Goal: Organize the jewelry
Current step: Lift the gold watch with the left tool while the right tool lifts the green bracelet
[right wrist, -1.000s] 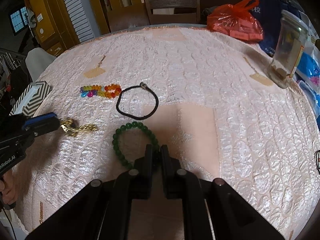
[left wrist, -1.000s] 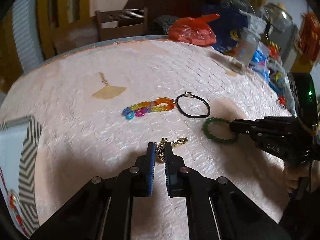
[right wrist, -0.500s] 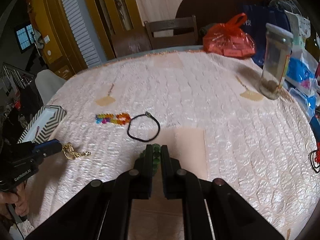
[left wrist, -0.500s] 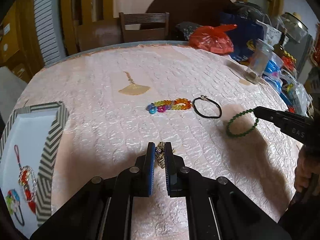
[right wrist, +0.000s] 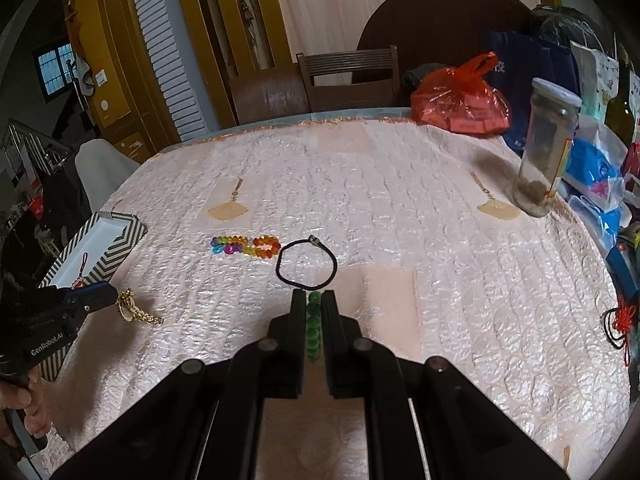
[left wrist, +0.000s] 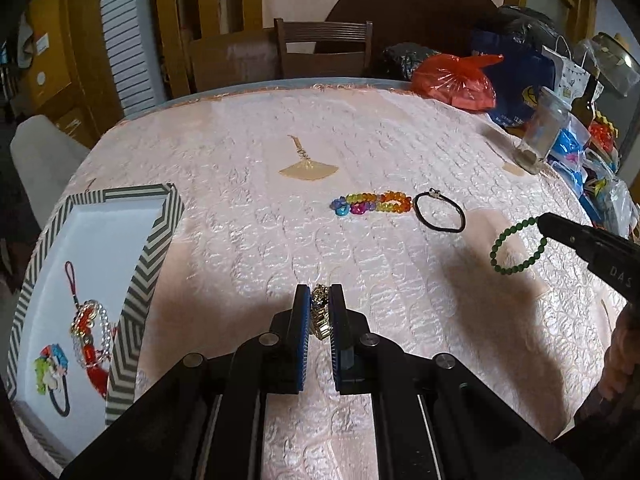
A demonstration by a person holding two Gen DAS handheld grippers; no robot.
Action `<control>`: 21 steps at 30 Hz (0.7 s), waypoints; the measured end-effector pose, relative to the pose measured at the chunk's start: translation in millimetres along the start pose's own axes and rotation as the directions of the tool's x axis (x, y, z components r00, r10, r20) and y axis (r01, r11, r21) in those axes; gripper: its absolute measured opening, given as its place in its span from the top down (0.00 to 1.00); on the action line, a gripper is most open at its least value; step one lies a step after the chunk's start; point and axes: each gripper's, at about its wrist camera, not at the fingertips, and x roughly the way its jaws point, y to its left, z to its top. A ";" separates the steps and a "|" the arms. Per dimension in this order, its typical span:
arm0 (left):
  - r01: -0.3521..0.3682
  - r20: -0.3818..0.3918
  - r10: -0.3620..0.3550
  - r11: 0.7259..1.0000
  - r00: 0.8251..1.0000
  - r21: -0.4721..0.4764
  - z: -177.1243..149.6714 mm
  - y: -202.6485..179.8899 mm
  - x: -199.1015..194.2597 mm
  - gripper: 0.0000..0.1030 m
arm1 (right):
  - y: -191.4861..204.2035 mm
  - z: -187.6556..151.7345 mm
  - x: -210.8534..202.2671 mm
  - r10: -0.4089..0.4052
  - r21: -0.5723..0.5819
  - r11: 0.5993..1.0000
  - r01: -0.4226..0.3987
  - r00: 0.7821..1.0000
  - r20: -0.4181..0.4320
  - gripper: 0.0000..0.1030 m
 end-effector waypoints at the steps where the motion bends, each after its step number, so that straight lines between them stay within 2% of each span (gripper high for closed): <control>1: -0.002 -0.003 0.002 1.000 1.000 0.000 -1.3 -0.7 -0.5 0.70 | 1.2 -0.8 -2.6 0.002 0.001 1.000 -0.002 1.000 0.004 0.93; 21: -0.023 -0.046 0.023 1.000 0.999 -0.005 -20.7 -8.4 -0.4 0.70 | 18.0 -15.9 -19.7 -0.015 -0.019 1.000 0.015 1.000 0.016 0.93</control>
